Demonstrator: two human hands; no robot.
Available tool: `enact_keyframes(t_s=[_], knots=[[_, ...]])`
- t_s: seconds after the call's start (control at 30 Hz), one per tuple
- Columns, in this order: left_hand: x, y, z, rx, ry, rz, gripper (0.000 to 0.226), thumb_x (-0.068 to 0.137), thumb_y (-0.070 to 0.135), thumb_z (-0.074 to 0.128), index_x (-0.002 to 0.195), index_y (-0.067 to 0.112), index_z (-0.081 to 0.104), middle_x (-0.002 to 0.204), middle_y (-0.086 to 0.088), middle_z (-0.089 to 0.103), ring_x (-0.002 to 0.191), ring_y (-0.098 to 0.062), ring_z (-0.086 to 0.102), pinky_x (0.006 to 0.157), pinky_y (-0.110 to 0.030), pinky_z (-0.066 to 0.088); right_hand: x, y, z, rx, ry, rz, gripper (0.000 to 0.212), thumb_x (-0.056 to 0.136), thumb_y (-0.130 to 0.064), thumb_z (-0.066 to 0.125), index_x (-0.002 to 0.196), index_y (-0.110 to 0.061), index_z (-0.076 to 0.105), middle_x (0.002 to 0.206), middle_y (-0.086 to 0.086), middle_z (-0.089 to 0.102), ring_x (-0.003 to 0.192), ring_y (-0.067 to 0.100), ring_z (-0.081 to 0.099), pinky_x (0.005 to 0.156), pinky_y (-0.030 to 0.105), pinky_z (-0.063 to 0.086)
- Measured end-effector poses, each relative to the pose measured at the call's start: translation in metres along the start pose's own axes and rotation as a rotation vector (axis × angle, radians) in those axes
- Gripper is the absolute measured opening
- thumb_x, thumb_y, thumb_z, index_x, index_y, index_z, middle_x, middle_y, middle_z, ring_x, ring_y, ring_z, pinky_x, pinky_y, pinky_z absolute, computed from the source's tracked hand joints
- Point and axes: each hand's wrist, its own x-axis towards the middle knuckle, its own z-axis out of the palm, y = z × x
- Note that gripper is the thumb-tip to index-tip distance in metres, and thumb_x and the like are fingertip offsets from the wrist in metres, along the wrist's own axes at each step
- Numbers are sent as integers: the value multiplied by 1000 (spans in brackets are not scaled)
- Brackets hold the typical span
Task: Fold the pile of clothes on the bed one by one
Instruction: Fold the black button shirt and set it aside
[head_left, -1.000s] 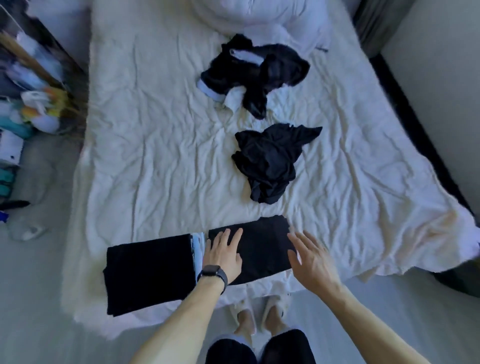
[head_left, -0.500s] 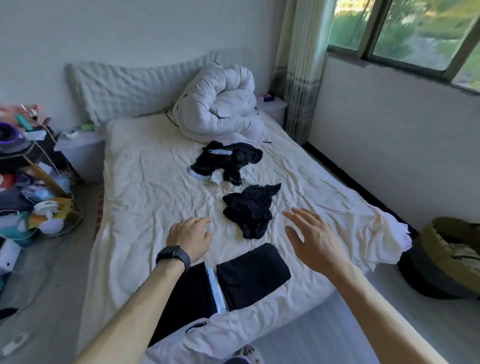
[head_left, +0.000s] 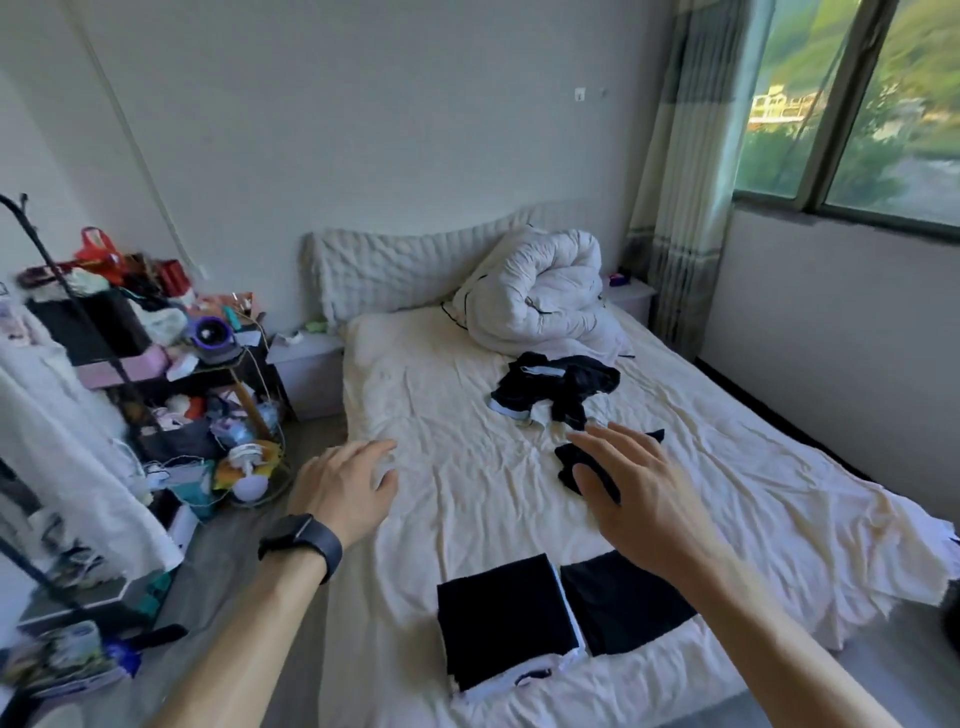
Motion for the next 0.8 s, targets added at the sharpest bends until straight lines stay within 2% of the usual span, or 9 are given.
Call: enact_keyframes(t_s=[0.13, 0.27, 0.43, 0.6, 0.8], knots=[[-1, -86, -43, 82, 62, 8, 43, 98, 44, 47, 140, 37, 51, 141, 10, 54, 127, -18, 51, 98, -33, 44, 27, -77, 26, -17, 37, -38, 47, 102, -51, 37, 141, -33, 57, 143, -10, 58, 141, 17, 44, 110, 42, 45], [4, -171, -67, 48, 80, 20, 41, 97, 41, 52, 138, 37, 54, 139, 9, 57, 124, -20, 55, 94, -34, 46, 40, -149, 68, -53, 52, -15, 45, 102, -50, 38, 138, -33, 60, 143, -9, 58, 142, 17, 44, 110, 39, 43], [3, -252, -76, 11, 27, 57, 41, 97, 41, 52, 138, 39, 54, 139, 11, 56, 127, -18, 52, 97, -33, 45, 42, -220, 120, -66, 44, 29, 46, 102, -50, 39, 136, -29, 63, 139, -5, 62, 139, 19, 48, 107, 46, 47], [27, -315, -84, 38, 0, 124, 43, 97, 43, 49, 140, 41, 51, 140, 14, 55, 129, -16, 51, 102, -33, 40, 57, -274, 162, -65, 63, 60, 39, 104, -45, 46, 135, -29, 63, 139, -5, 62, 140, 20, 47, 108, 48, 47], [89, -372, -77, 56, -34, 178, 43, 99, 44, 46, 142, 42, 48, 143, 15, 52, 131, -14, 49, 102, -32, 37, 110, -305, 219, -104, 47, 96, 46, 102, -51, 38, 135, -30, 63, 137, -5, 64, 138, 21, 50, 107, 49, 48]])
